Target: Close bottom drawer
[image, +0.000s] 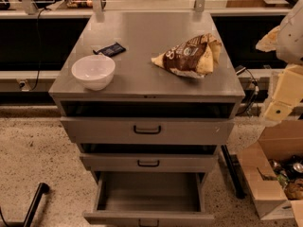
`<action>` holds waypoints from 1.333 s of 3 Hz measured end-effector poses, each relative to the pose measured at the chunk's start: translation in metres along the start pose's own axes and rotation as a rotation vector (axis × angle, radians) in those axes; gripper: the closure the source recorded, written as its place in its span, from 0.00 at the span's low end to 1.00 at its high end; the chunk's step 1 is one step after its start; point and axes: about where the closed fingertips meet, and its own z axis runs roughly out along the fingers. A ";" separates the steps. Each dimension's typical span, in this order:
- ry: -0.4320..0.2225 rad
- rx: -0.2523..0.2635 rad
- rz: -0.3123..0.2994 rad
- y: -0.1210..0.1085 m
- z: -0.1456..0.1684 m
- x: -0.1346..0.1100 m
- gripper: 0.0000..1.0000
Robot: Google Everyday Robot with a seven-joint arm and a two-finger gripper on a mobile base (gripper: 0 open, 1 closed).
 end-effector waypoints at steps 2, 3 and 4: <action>-0.083 -0.084 0.003 0.022 0.050 0.005 0.00; -0.239 -0.133 -0.047 0.068 0.094 -0.012 0.00; -0.438 -0.193 -0.048 0.119 0.160 -0.030 0.00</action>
Offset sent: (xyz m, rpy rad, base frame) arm -0.0191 0.0180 -0.1440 0.2563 0.1724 0.0908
